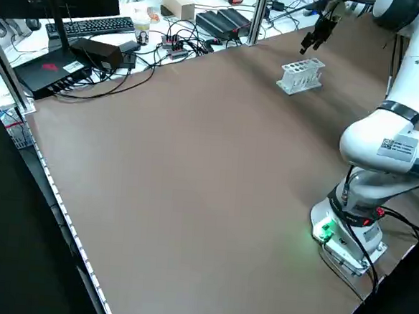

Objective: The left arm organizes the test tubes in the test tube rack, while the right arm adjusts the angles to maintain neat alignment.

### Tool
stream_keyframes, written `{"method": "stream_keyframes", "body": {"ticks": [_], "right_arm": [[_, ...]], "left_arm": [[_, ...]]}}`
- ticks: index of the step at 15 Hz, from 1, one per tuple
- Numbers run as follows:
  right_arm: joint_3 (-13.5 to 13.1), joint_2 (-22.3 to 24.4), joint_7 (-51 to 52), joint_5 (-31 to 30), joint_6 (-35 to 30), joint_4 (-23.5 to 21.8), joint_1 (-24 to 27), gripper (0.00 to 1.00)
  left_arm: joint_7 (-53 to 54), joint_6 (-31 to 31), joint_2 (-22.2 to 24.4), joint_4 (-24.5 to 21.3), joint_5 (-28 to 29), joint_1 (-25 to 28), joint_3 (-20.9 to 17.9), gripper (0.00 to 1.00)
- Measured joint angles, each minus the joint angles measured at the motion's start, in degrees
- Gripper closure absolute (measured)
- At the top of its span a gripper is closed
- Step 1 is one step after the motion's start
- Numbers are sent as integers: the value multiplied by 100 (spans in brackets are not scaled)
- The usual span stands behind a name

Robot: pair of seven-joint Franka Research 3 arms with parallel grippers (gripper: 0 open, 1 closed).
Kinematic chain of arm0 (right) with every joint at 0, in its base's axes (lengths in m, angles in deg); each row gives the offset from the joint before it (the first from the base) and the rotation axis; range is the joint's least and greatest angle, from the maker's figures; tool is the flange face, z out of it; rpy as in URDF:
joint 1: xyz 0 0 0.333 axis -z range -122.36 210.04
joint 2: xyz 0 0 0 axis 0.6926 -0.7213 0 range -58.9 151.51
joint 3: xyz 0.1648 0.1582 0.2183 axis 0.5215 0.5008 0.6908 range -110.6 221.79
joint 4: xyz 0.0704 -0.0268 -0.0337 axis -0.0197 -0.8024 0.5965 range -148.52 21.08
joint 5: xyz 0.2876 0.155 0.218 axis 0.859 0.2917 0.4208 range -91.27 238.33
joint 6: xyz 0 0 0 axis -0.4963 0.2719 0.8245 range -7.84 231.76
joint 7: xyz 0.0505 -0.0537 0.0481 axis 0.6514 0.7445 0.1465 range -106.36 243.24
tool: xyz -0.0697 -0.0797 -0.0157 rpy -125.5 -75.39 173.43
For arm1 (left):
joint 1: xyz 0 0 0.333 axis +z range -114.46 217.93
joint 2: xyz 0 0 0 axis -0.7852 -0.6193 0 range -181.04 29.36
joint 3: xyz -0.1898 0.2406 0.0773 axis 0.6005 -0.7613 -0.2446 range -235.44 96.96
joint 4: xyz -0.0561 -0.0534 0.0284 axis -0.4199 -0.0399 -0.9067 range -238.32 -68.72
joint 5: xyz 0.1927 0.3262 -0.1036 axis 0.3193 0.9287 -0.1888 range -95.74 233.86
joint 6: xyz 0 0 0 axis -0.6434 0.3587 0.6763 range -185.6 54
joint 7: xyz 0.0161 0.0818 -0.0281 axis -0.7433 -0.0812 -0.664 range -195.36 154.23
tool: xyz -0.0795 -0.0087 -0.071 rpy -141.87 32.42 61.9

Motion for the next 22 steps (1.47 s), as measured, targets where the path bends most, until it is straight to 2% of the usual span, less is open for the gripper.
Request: {"method": "stream_keyframes", "body": {"ticks": [3, 5, 6, 7, 8, 9, 12, 17, 18, 19, 20, 22], "right_arm": [[0, 0, 0, 0, 0, 0, 0, 0], [0, 0, 0, 0, 0, 0, 0, 0], [0, 0, 0, 0, 0, 0, 0, 0], [0, 0, 0, 0, 0, 0, 0, 0], [0, 0, 0, 0, 0, 0, 0, 0], [0, 0, 0, 0, 0, 0, 0, 0], [1, 0, 0, 0, 0, 0, 0, 0], [2, 0, 0, 0, 0, 0, 0, 0], [2, 0, 0, 0, 0, 0, 0, 0], [2, 0, 0, 0, 0, 0, 0, 0], [2, 0, 0, 0, 0, 0, 0, 0], [2, 0, 0, 0, 0, 0, 0, 0]], "left_arm": [[-24, -36, -193, 93, 0, -62, -11, 2], [-30, -37, -236, 114, 3, -98, -13, 8], [-33, -32, -245, 116, 3, -115, -13, 9], [-34, -5, -248, 116, 3, -129, -13, 15], [-35, 51, -248, 117, 3, -137, -13, 15], [-35, 140, -248, 118, 3, -140, -14, 20], [-35, 261, -248, 122, 3, -176, -14, 21], [-41, 564, -248, 137, 3, -210, -13, 30], [-42, 623, -248, 138, 3, -210, -13, 35], [-44, 645, -248, 138, 3, -210, -15, 35], [-46, 655, -248, 139, 3, -210, -16, 39], [-46, 665, -248, 139, 3, -210, -16, 41]]}}
